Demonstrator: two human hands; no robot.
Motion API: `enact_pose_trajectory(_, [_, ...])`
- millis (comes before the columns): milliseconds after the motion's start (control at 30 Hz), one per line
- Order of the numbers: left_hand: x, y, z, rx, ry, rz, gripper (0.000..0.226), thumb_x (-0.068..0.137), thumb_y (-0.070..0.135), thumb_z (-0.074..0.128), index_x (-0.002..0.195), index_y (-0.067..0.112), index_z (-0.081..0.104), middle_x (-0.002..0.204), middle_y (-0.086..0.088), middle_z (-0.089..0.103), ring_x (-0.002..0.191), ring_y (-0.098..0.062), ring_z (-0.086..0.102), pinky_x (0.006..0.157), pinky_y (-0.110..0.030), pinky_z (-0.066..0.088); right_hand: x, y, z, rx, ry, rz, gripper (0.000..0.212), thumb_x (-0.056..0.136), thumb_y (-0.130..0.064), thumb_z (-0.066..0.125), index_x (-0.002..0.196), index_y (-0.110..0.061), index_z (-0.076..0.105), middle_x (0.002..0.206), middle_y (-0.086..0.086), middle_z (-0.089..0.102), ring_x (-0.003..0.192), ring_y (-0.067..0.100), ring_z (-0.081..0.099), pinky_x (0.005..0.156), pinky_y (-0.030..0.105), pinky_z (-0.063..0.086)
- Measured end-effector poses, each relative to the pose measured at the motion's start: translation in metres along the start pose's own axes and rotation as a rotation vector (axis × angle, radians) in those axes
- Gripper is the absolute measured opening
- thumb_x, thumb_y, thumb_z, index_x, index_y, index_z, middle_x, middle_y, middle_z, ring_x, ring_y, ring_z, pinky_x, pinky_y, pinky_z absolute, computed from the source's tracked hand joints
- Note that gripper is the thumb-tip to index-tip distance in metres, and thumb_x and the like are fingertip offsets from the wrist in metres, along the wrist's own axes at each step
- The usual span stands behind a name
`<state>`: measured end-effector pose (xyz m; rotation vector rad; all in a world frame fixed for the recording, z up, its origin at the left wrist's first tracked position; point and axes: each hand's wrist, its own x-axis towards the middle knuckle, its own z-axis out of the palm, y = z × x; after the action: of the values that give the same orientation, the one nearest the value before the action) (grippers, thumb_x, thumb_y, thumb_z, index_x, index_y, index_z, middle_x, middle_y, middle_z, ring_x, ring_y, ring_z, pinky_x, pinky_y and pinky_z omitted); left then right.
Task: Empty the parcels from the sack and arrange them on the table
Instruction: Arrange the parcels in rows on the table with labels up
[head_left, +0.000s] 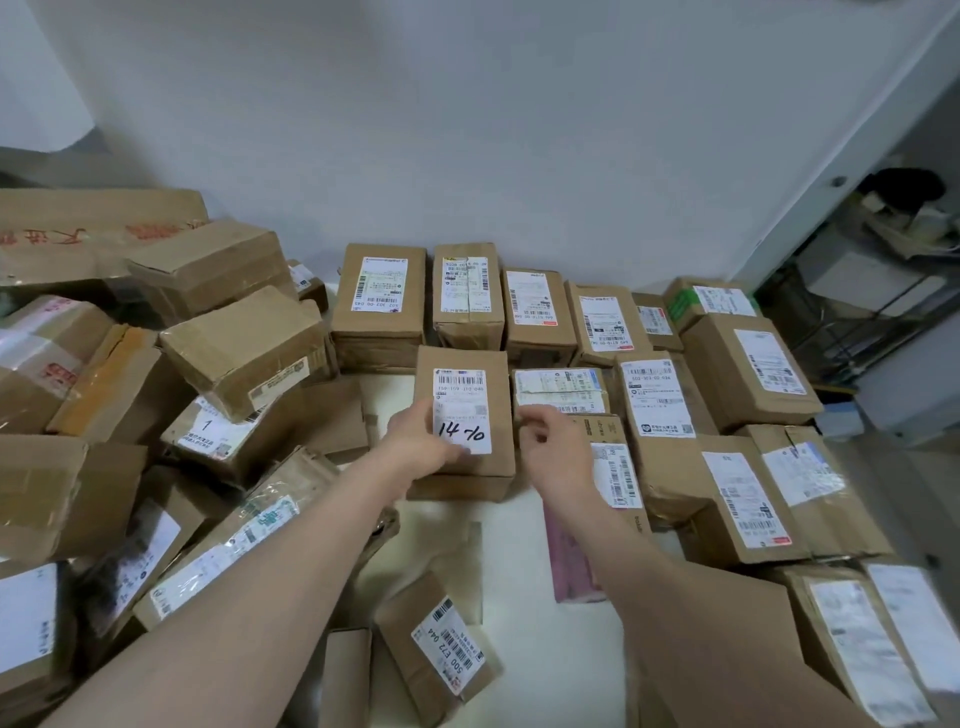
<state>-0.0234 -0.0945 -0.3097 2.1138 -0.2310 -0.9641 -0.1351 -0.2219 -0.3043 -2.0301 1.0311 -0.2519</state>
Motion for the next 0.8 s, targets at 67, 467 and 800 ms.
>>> enact_pose_trajectory(67, [0.003,0.002,0.008,0.269,-0.048,-0.061,0.091,0.082,0.016,0.072,0.152,0.036,0.018,0.155,-0.006,0.012,0.133,-0.029,0.035,0.107,-0.037,0.038,-0.002,-0.002,-0.013,-0.383,0.167,-0.051,0.039,0.091,-0.027,0.059,0.129,-0.021,0.053,0.134,0.005,0.051,0.126,0.027,0.043,0.099,0.038,0.041])
enact_pose_trajectory(467, [0.007,-0.011,0.037,0.284,0.048,0.067,0.070,0.091,0.012,0.054,0.151,0.032,0.025,0.151,-0.009,0.017,0.126,-0.033,0.045,0.111,-0.039,0.036,0.009,0.027,-0.018,-0.881,0.042,0.022,0.084,0.092,-0.025,0.061,0.153,-0.024,0.002,0.157,0.018,0.010,0.137,0.039,0.025,0.101,0.057,0.038])
enact_pose_trajectory(800, [-0.025,-0.006,0.006,0.467,0.192,0.287,0.054,0.094,0.025,0.060,0.145,0.025,0.043,0.151,-0.009,0.031,0.141,-0.026,0.024,0.112,-0.033,0.028,-0.016,0.024,-0.006,-0.611,0.190,-0.269,0.028,0.096,-0.025,0.052,0.120,-0.010,0.055,0.124,0.013,0.056,0.111,0.033,0.054,0.086,0.042,0.047])
